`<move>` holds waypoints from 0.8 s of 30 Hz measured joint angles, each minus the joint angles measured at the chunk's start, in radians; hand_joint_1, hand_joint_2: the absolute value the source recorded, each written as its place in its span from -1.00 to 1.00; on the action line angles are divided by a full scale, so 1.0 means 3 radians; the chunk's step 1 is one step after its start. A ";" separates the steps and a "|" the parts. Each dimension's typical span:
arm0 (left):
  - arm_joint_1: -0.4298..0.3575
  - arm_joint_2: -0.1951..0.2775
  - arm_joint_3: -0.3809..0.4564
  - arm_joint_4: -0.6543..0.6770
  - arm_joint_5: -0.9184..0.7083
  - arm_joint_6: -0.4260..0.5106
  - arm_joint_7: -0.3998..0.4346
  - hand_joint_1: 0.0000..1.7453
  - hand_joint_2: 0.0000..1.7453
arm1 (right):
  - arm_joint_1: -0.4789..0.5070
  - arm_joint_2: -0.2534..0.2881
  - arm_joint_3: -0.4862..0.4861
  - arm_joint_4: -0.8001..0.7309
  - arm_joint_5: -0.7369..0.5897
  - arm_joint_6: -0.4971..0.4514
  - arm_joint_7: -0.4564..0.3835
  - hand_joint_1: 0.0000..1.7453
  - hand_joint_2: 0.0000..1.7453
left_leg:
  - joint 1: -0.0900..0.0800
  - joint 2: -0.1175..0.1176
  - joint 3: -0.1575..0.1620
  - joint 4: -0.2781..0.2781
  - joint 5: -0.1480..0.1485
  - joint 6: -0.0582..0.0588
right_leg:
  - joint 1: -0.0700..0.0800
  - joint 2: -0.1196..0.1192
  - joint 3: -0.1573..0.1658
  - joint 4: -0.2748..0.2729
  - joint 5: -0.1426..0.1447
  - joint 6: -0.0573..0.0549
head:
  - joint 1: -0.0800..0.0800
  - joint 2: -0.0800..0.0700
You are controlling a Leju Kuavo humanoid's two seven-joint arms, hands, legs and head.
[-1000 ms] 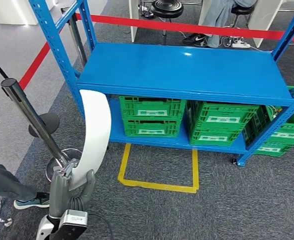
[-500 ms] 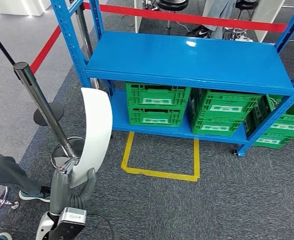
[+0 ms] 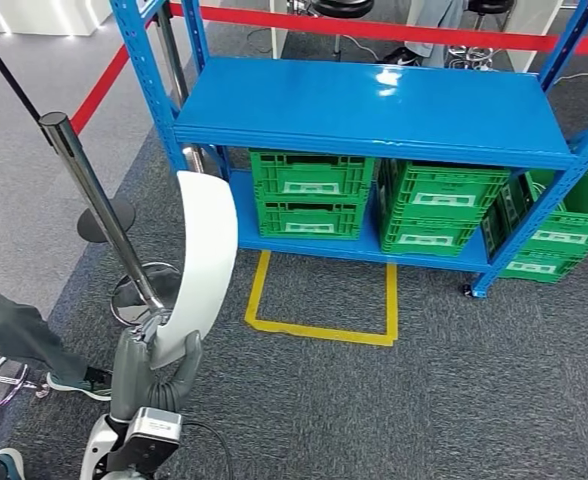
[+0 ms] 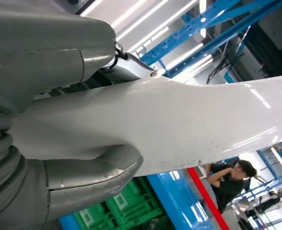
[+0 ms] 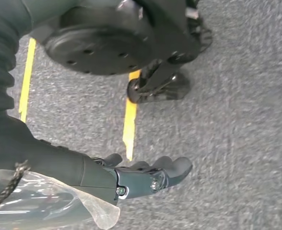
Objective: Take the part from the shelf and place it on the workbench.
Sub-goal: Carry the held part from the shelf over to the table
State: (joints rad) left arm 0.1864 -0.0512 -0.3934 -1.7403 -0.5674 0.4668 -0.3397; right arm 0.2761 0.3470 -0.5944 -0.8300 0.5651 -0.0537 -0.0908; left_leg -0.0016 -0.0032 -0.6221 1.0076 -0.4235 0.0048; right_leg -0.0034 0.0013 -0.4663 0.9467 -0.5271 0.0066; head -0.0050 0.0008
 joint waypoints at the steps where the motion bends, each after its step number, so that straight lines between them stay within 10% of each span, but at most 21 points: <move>1: -0.0001 -0.0001 0.0000 0.0006 0.0000 -0.0006 -0.0003 1.00 1.00 | 0.0027 0.0004 0.0027 -0.0036 -0.0038 -0.0005 0.0020 -1.00 1.00 | 0.0004 -0.0002 -0.0031 0.0119 -0.0143 -0.0014 | 0.0000 -0.0016 -0.0038 -0.0003 0.0033 -0.0033 | -0.0004 0.0000; 4: -0.0005 -0.0004 0.0000 0.0027 0.0001 -0.0032 -0.0012 1.00 1.00 | 0.0105 0.0009 0.0134 -0.0164 -0.0180 -0.0026 0.0074 -1.00 1.00 | 0.0010 0.0001 -0.0133 0.0730 -0.0624 -0.0034 | 0.0023 -0.0044 -0.0146 0.0015 0.0130 -0.0078 | -0.0016 0.0000; 6: -0.0008 -0.0006 0.0001 0.0042 -0.0002 -0.0054 -0.0014 1.00 1.00 | 0.0156 0.0010 0.0212 -0.0259 -0.0317 -0.0042 0.0060 -1.00 1.00 | 0.0007 0.0001 -0.0071 0.0909 -0.0618 -0.0026 | 0.0038 -0.0057 -0.0250 0.0049 0.0196 -0.0080 | -0.0015 0.0000; 9: -0.0029 -0.0015 0.0002 0.0050 -0.0008 -0.0121 -0.0022 1.00 1.00 | 0.0212 0.0014 0.0289 -0.0422 -0.0546 -0.0037 -0.0146 -1.00 1.00 | -0.0016 0.0004 0.0370 0.0388 -0.0390 0.0028 | 0.0048 -0.0064 -0.0413 0.0126 0.0268 -0.0062 | -0.0014 0.0000; 12: -0.0081 -0.0034 0.0002 0.0054 -0.0009 -0.0214 -0.0046 1.00 1.00 | 0.0177 0.0021 0.0285 -0.0548 -0.0621 0.0024 -0.0491 -1.00 1.00 | -0.0048 0.0007 0.0667 -0.0122 -0.0440 0.0081 | 0.0041 -0.0066 -0.0489 0.0166 0.0351 -0.0015 | -0.0013 0.0000; 15: -0.0118 -0.0052 0.0002 0.0079 -0.0005 -0.0287 -0.0074 1.00 1.00 | 0.0072 0.0021 0.0157 -0.0576 -0.0559 0.0114 -0.0841 -1.00 1.00 | -0.0048 0.0019 0.0604 -0.0171 -0.0349 0.0118 | 0.0027 -0.0052 -0.0534 0.0187 0.0352 0.0039 | -0.0014 0.0000; 20: -0.0143 -0.0090 0.0003 0.0126 0.0002 -0.0325 -0.0097 1.00 1.00 | -0.0026 0.0016 -0.0036 -0.0576 -0.0510 0.0178 -0.1029 -1.00 1.00 | -0.0035 0.0030 0.0339 -0.0172 -0.0122 0.0150 | -0.0004 -0.0012 -0.0743 0.1031 -0.0282 0.0125 | 0.0007 0.0000; 22: -0.0148 -0.0093 0.0004 0.0143 0.0002 -0.0330 -0.0100 1.00 1.00 | -0.0035 0.0015 -0.0069 -0.0576 -0.0507 0.0184 -0.1047 -1.00 1.00 | -0.0035 0.0031 0.0209 -0.0152 -0.0036 0.0134 | -0.0021 -0.0012 -0.0644 0.1107 -0.0137 0.0141 | 0.0007 0.0000; 24: -0.0153 -0.0098 0.0005 0.0155 0.0002 -0.0330 -0.0101 1.00 1.00 | -0.0042 0.0015 -0.0084 -0.0576 -0.0508 0.0186 -0.1061 -1.00 1.00 | -0.0037 0.0026 0.0098 -0.0124 0.0040 0.0108 | -0.0043 -0.0003 -0.0305 0.0727 0.0012 0.0151 | 0.0007 0.0000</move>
State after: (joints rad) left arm 0.1405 -0.0807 -0.3918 -1.6938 -0.5669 0.3677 -0.3701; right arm 0.2636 0.3513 -0.6197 -1.0028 0.4128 0.0021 -0.4090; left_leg -0.0126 0.0047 -0.5926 0.9704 -0.4115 0.0373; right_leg -0.0164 0.0002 -0.5579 1.1648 -0.5234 0.0520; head -0.0028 0.0009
